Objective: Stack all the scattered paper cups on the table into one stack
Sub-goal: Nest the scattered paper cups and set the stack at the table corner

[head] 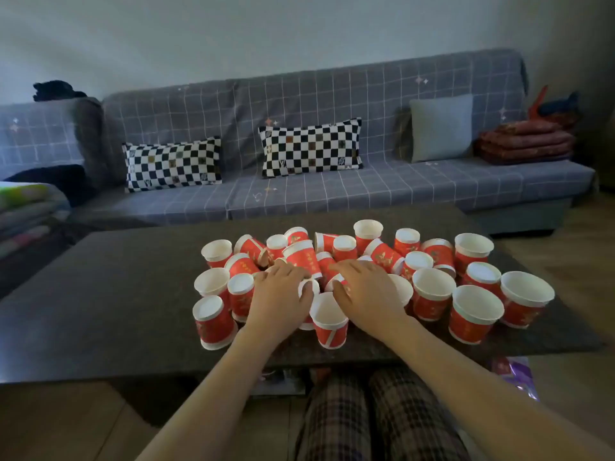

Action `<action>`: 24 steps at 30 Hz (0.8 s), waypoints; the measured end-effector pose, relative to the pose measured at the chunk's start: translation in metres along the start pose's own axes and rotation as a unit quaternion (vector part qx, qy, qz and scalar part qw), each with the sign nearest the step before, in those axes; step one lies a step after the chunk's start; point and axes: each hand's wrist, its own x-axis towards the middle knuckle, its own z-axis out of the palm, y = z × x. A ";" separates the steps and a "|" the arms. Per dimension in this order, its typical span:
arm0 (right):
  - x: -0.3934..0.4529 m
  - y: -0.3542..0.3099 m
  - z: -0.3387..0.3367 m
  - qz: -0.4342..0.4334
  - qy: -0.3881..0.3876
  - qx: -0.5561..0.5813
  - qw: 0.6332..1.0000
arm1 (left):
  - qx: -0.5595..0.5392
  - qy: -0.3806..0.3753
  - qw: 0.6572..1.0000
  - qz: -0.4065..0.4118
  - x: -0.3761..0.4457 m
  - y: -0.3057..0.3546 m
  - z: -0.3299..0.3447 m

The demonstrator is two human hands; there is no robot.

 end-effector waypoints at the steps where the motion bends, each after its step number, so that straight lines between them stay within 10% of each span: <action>1: 0.000 0.003 0.007 0.002 -0.015 0.011 1.000 | -0.011 -0.015 1.000 0.011 0.000 -0.003 0.006; 9: -0.027 0.034 0.048 0.028 -0.098 0.207 0.973 | -0.112 -0.042 0.987 0.104 -0.011 -0.014 0.039; 24: -0.054 0.035 0.016 0.091 -0.008 0.312 0.946 | -0.139 -0.057 0.984 0.099 -0.001 0.038 0.016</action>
